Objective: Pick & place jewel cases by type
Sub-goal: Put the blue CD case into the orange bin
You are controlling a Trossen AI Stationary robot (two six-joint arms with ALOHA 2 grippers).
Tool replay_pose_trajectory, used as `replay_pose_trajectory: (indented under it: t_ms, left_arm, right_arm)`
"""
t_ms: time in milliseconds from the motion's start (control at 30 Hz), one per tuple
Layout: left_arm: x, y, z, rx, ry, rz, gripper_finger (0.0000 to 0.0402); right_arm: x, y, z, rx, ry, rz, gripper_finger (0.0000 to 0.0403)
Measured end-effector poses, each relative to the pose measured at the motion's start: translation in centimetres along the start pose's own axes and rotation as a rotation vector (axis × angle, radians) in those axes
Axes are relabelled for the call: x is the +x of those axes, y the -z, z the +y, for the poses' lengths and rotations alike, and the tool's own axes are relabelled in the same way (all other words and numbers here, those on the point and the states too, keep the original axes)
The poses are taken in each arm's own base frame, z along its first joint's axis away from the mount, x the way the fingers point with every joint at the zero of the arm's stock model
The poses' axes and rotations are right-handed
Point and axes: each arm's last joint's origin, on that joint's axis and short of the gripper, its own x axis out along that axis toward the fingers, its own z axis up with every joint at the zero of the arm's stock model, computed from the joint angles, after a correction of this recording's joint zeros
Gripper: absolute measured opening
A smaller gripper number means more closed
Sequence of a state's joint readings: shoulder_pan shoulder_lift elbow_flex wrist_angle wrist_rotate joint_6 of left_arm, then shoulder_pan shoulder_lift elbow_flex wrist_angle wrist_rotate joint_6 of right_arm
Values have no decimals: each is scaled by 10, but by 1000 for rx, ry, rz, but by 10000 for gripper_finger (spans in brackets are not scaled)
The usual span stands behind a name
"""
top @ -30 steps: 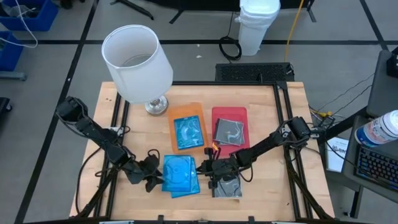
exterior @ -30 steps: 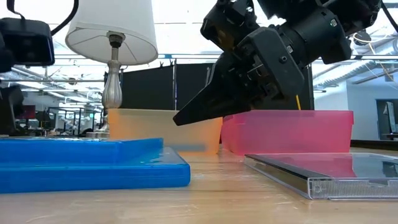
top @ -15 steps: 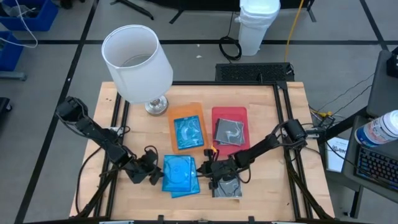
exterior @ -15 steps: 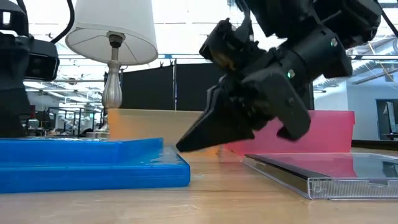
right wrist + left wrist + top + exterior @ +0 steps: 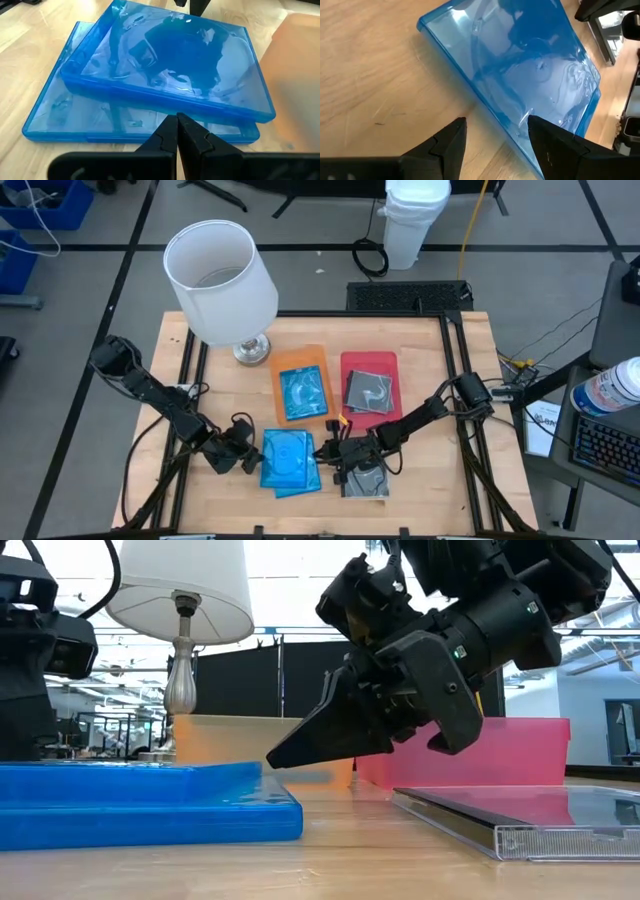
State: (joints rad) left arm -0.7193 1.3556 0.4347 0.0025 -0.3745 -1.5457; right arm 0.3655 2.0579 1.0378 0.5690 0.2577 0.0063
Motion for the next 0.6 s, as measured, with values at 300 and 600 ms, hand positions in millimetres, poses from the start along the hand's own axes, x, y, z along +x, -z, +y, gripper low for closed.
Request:
replay_pose_trajectory:
  t_ms: [300, 600]
  left_arm:
    - [0, 0, 0, -3, 0, -1, 214]
    - [0, 0, 0, -4, 1, -1, 214]
  right_arm:
    - [2, 0, -10, 37, 0, 1, 0]
    - [4, -2, -11, 69, 3, 7, 0]
